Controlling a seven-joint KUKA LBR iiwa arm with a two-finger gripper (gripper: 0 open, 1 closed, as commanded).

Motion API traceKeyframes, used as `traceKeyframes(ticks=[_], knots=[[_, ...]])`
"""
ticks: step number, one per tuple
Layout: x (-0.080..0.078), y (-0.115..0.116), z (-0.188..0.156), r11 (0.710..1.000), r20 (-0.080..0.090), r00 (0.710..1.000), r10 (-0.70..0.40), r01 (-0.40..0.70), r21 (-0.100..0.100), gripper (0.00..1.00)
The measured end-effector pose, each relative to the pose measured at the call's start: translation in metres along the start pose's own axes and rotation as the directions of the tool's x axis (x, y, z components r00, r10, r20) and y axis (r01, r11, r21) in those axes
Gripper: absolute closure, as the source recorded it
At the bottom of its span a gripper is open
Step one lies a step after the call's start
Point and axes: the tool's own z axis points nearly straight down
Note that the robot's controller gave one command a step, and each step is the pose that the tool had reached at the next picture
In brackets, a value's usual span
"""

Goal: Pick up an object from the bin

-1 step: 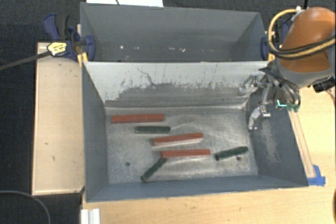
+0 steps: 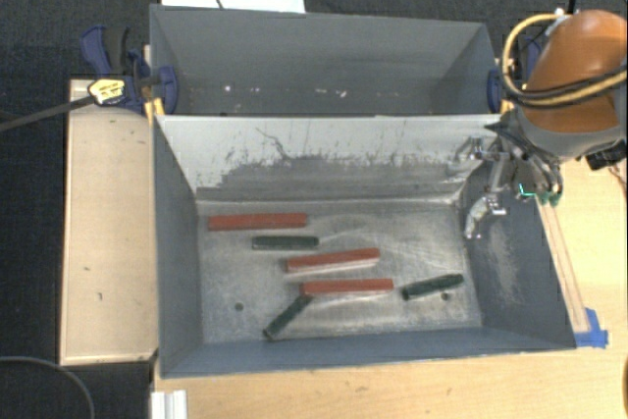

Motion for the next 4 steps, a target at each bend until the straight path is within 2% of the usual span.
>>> traceKeyframes(ticks=[1,2,3,4], knots=[[0.029,0.012,0.052,0.999,0.005,0.999,-0.043,0.043,0.001,0.00],[0.021,0.029,0.104,0.999,0.000,0.999,0.036,-0.036,-0.001,0.00],[0.063,0.030,0.111,1.000,0.008,1.000,-0.016,0.016,0.000,0.00],[0.073,0.037,0.061,0.994,-0.009,0.994,-0.108,0.108,-0.003,0.00]])
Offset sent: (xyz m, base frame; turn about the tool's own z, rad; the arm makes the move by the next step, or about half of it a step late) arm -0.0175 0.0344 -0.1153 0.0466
